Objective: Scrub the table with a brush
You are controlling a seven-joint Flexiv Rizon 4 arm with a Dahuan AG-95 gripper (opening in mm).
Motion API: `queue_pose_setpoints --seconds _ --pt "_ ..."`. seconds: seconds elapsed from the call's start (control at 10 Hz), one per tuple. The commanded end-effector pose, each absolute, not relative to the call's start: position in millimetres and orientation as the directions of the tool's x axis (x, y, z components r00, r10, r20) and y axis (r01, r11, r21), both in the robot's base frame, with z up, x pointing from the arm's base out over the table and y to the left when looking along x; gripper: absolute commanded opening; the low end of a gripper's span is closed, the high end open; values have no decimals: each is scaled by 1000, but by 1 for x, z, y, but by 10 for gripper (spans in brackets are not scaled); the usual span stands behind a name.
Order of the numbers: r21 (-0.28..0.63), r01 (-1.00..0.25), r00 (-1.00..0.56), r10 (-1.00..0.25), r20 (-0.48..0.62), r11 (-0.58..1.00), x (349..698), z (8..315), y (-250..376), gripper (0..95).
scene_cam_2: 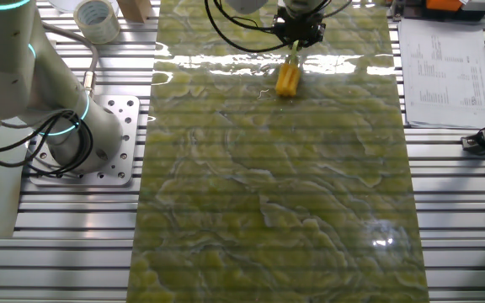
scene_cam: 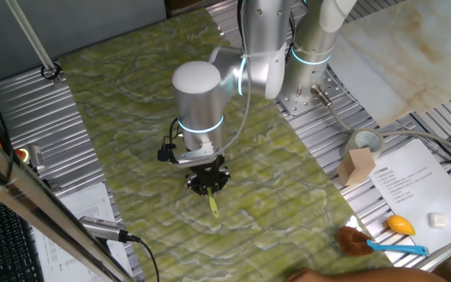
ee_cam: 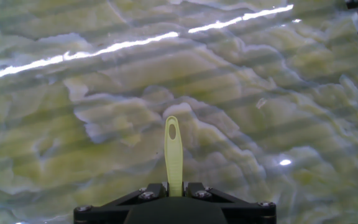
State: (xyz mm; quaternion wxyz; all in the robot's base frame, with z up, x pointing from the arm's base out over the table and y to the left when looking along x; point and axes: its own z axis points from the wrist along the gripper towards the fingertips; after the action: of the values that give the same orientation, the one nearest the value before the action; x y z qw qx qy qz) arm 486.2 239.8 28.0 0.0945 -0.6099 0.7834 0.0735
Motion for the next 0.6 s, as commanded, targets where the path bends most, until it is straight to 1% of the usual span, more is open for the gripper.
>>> queue_pose_setpoints --seconds 0.1,0.6 --pt "6 -969 -240 -937 -254 246 486 28 240 0" --pt "26 -953 -296 -916 -272 300 484 25 252 0"
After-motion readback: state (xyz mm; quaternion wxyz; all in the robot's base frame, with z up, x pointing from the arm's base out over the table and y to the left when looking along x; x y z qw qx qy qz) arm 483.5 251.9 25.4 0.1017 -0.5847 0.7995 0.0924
